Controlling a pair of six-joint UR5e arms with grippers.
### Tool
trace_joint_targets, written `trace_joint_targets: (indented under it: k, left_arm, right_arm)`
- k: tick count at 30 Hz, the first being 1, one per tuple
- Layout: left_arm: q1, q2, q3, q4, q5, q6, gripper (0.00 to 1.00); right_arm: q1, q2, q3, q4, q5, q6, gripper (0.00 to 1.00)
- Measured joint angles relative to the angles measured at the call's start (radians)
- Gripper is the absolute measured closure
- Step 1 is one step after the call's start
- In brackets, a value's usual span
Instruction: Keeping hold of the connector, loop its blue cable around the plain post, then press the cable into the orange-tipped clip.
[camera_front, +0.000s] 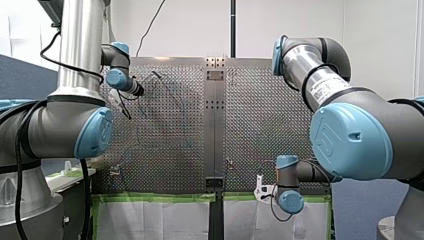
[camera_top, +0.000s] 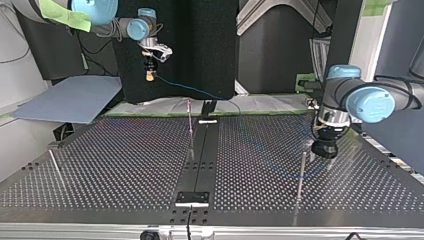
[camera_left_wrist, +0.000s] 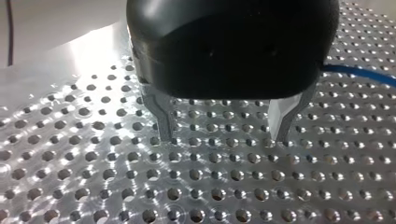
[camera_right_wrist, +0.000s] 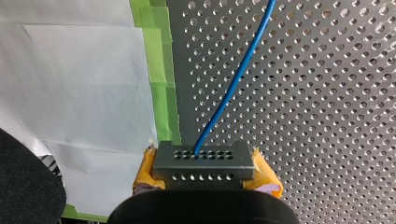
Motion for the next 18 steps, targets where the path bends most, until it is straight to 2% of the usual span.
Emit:
trace_joint_targets:
  k: [12,18]
  left_arm:
    - [0.017,0.001,-0.001,0.068,0.068,-0.095,0.00]
    - [0.019,0.002,-0.006,0.072,0.087,-0.109,0.00]
  right_arm:
    - [0.001,0.000,0.000,0.002,0.000,0.000,1.00]
    - [0.002,0.000,0.000,0.001,0.000,0.000,1.00]
